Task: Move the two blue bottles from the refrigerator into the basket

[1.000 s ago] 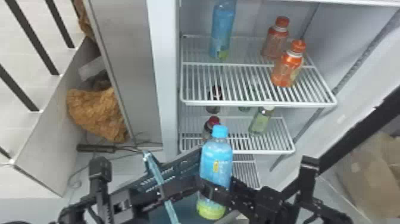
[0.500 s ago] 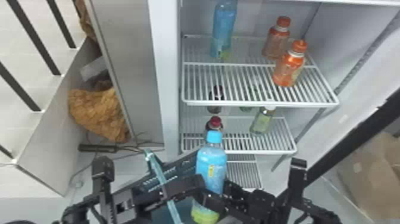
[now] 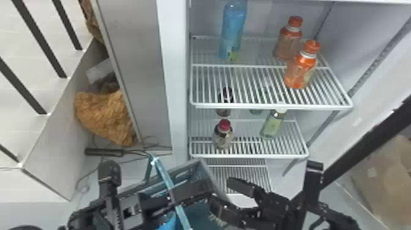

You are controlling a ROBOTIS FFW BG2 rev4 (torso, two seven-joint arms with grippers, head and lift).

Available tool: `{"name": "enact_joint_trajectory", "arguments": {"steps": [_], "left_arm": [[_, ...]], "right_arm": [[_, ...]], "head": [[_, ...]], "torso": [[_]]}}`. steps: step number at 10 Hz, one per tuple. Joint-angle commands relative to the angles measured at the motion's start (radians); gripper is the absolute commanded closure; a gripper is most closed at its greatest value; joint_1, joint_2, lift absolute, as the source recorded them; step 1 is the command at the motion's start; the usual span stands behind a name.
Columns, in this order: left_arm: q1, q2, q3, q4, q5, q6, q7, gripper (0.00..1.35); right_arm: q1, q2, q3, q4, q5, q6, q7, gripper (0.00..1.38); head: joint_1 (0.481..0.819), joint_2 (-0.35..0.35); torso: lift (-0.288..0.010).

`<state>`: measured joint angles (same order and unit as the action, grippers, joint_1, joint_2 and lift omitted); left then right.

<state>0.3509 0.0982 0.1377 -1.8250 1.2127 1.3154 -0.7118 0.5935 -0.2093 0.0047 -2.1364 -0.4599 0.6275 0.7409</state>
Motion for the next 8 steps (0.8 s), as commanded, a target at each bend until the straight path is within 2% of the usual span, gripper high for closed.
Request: {"name": "enact_joint_trajectory", "arguments": {"steps": [1, 2, 5, 8], "left_arm": [[0.002, 0.000, 0.000, 0.000, 0.002, 0.000, 0.000, 1.20], [0.002, 0.000, 0.002, 0.000, 0.002, -0.002, 0.000, 1.20], [0.010, 0.000, 0.002, 0.000, 0.006, -0.005, 0.000, 1.20], [0.012, 0.000, 0.002, 0.000, 0.010, -0.005, 0.000, 1.20]], "right_arm": [[0.015, 0.007, -0.041, -0.020, 0.023, -0.004, 0.000, 0.12], [0.027, 0.010, -0.072, -0.034, 0.029, -0.016, 0.000, 0.12], [0.067, 0.016, -0.144, -0.147, 0.067, -0.034, 0.000, 0.13], [0.067, 0.025, -0.158, -0.189, 0.065, -0.073, -0.002, 0.13]], "head": [[0.695, -0.089], [0.695, -0.098], [0.695, -0.184], [0.695, -0.206]], "torso": [[-0.010], [-0.010], [-0.010], [-0.010]]}}
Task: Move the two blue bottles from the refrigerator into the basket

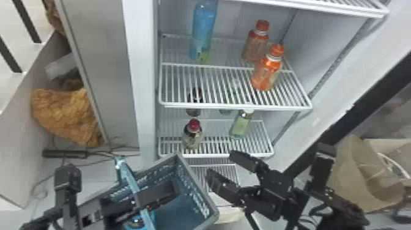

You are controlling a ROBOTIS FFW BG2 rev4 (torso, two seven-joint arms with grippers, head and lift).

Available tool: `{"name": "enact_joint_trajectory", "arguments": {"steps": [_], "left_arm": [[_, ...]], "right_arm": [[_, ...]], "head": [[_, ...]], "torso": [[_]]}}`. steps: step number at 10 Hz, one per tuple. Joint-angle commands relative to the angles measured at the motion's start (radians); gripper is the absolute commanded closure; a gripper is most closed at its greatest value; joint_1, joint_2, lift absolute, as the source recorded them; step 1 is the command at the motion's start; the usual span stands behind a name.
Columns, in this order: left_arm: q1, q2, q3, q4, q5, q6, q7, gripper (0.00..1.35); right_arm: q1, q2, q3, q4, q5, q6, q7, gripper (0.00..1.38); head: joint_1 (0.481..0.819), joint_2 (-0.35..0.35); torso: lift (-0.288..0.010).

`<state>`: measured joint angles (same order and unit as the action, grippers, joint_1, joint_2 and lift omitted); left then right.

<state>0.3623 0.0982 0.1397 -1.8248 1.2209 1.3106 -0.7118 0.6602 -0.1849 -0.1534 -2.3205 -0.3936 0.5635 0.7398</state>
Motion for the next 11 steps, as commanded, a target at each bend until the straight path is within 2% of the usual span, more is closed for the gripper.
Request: {"name": "enact_joint_trajectory", "arguments": {"steps": [1, 4, 11], "left_arm": [[0.003, 0.000, 0.000, 0.000, 0.004, 0.000, 0.000, 1.20], [0.008, 0.000, 0.000, 0.000, 0.010, -0.005, 0.000, 1.20], [-0.004, -0.002, -0.010, 0.000, 0.010, -0.005, 0.002, 1.20]], "right_arm": [[-0.005, 0.004, -0.002, -0.012, -0.001, -0.038, -0.007, 0.13], [-0.059, 0.013, -0.002, -0.007, -0.001, -0.139, -0.056, 0.13], [-0.299, 0.036, 0.018, 0.201, 0.015, -0.306, -0.155, 0.12]], "head": [[0.695, -0.205], [0.695, -0.209], [0.695, -0.239]], "torso": [[-0.010], [-0.010], [-0.010]]}}
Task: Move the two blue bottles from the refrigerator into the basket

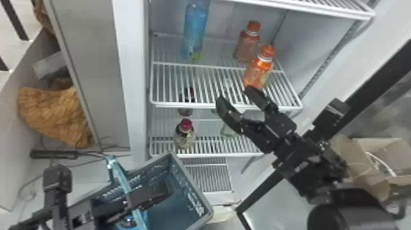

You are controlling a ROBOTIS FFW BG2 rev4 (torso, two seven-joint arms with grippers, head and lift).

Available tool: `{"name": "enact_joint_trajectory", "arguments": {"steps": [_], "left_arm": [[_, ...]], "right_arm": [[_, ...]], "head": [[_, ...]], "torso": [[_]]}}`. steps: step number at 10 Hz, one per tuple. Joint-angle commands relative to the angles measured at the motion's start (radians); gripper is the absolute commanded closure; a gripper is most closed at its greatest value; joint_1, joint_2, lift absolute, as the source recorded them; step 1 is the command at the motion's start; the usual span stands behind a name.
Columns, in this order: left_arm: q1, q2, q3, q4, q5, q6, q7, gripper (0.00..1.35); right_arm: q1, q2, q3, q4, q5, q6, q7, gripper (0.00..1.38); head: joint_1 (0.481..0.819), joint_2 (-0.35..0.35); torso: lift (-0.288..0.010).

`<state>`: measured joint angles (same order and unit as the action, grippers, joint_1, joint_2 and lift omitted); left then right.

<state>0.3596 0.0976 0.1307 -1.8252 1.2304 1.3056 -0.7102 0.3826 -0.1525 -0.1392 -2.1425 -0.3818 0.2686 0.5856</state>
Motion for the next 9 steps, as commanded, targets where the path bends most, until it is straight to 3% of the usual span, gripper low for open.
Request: {"name": "enact_joint_trajectory", "arguments": {"steps": [1, 9], "left_arm": [[-0.009, -0.001, -0.005, 0.000, 0.000, 0.000, 0.000, 1.20], [-0.026, 0.002, -0.009, 0.008, -0.004, 0.007, 0.001, 1.20]], "right_arm": [[-0.068, 0.004, 0.008, 0.058, 0.019, -0.018, -0.007, 0.12], [-0.397, -0.007, 0.153, 0.379, 0.043, -0.099, -0.072, 0.12]], "head": [[0.695, -0.240], [0.695, -0.184]], "torso": [[-0.010], [-0.010]]}}
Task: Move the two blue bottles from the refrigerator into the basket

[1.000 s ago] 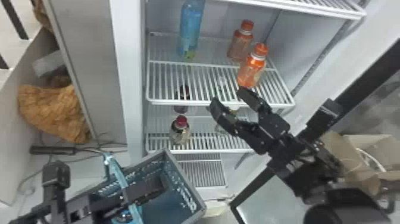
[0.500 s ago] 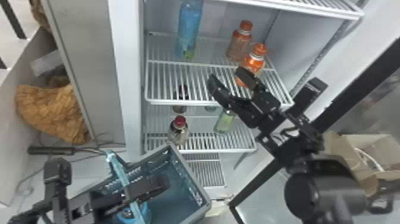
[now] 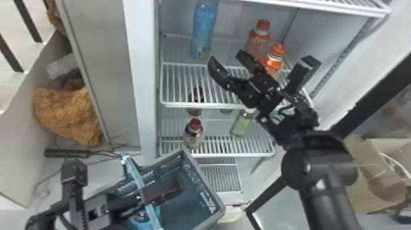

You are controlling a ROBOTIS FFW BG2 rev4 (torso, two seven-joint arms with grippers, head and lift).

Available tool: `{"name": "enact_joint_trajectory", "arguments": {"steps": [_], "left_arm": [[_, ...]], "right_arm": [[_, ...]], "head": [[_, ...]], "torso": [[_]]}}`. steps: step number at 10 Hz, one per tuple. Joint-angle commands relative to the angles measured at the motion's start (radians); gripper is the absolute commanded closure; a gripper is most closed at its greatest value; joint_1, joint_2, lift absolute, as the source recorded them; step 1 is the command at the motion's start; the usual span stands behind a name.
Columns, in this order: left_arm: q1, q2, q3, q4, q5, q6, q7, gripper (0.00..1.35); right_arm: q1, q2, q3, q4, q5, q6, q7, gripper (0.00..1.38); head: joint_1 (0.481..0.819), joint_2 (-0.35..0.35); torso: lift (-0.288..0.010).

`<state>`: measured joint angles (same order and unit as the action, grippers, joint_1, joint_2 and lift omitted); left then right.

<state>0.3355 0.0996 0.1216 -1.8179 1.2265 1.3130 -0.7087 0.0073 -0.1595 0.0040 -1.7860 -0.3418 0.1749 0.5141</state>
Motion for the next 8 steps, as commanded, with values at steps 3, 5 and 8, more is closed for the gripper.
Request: {"name": "enact_joint_trajectory", "arguments": {"steps": [3, 5, 8], "left_arm": [[-0.004, 0.002, -0.002, 0.000, 0.000, 0.002, 0.000, 1.20], [-0.007, 0.002, -0.002, 0.000, 0.000, 0.002, 0.000, 1.20], [-0.009, 0.002, -0.002, 0.000, 0.000, 0.002, 0.000, 1.20]], "right_arm": [[-0.120, 0.001, 0.056, 0.121, 0.015, -0.011, -0.045, 0.12], [-0.182, 0.008, 0.076, 0.187, 0.017, -0.025, -0.071, 0.11], [-0.275, 0.012, 0.114, 0.280, 0.035, -0.030, -0.115, 0.11]], "head": [[0.695, -0.166], [0.695, -0.152], [0.695, -0.143]], "torso": [[-0.010], [-0.010], [-0.010]]}}
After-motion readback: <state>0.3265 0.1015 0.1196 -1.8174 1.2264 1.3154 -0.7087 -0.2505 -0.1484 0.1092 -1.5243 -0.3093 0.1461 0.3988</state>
